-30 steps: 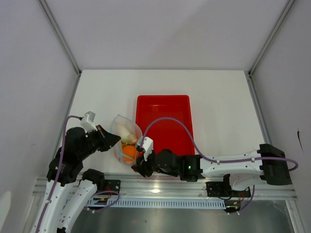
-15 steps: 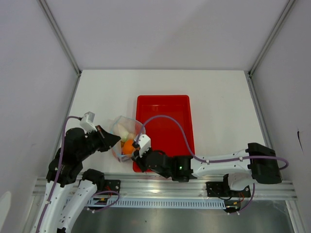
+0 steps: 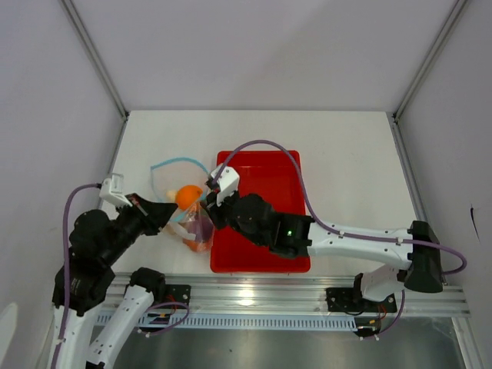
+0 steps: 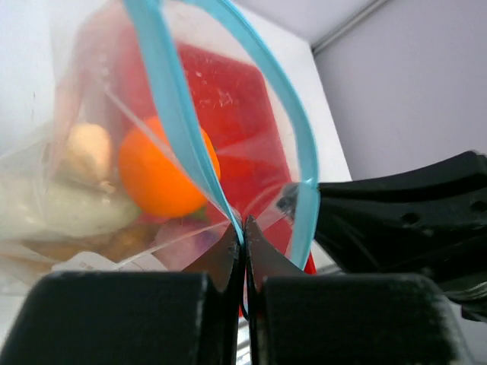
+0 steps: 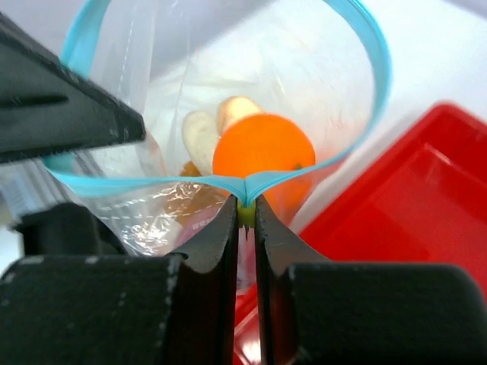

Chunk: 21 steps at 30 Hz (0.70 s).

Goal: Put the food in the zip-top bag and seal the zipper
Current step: Adjust the zipper food storage bag at the center of the board.

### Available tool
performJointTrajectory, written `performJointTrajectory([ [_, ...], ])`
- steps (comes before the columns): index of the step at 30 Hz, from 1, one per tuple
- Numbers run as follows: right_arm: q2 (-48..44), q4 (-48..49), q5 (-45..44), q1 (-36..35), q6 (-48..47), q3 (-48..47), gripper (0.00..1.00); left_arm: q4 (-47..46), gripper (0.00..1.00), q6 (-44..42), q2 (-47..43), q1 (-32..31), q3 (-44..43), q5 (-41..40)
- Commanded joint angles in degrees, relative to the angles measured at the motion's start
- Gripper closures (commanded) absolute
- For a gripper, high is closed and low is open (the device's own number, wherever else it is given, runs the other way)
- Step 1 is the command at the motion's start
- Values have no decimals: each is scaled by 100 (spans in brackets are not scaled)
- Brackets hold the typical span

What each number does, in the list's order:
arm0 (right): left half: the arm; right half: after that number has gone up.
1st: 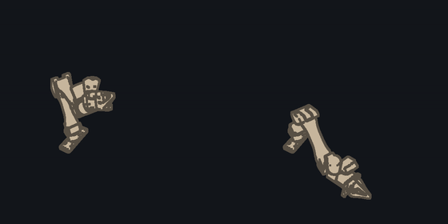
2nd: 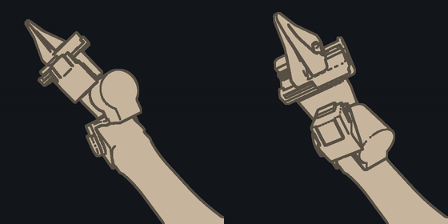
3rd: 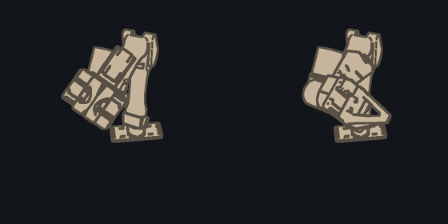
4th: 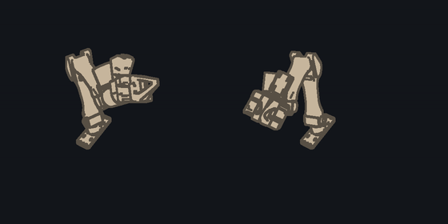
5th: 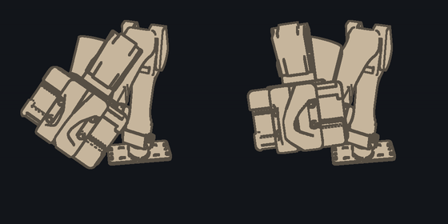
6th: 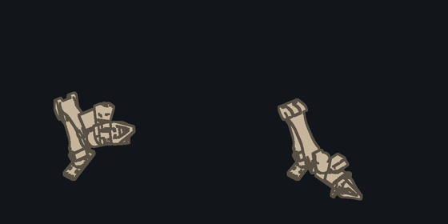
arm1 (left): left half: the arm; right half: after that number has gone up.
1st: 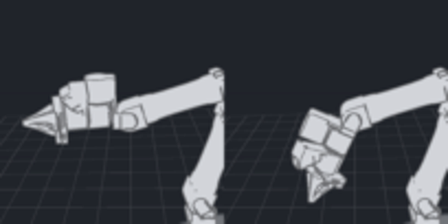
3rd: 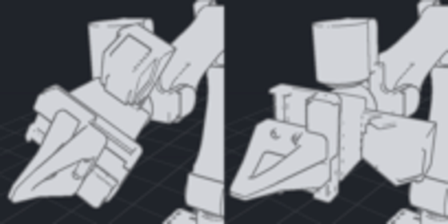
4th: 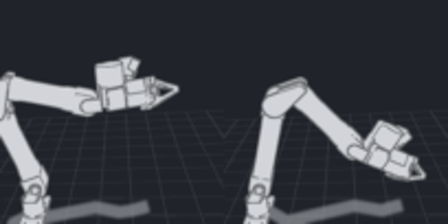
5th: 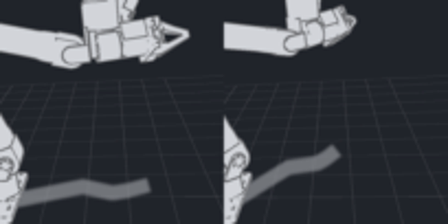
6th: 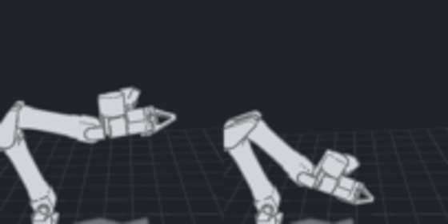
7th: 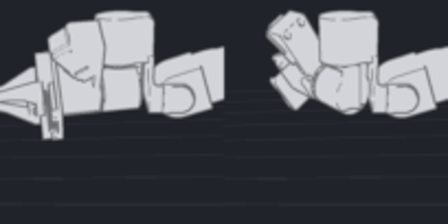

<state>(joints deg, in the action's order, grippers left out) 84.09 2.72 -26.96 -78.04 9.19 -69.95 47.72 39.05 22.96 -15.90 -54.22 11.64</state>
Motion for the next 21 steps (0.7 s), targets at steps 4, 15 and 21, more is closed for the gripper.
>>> performJointTrajectory([
  [4, -43, 27, 823, 456, -24, -318, 100, 53, 99, 322, -511, -10, 680, -470],
  [15, 705, 177, 1360, 632, 101, -272, 100, 61, 99, 842, -830, -10, 1502, -276],
  [21, 757, 18, 1518, 694, -180, -853, 100, 158, 99, 517, -644, -10, 686, -574],
])
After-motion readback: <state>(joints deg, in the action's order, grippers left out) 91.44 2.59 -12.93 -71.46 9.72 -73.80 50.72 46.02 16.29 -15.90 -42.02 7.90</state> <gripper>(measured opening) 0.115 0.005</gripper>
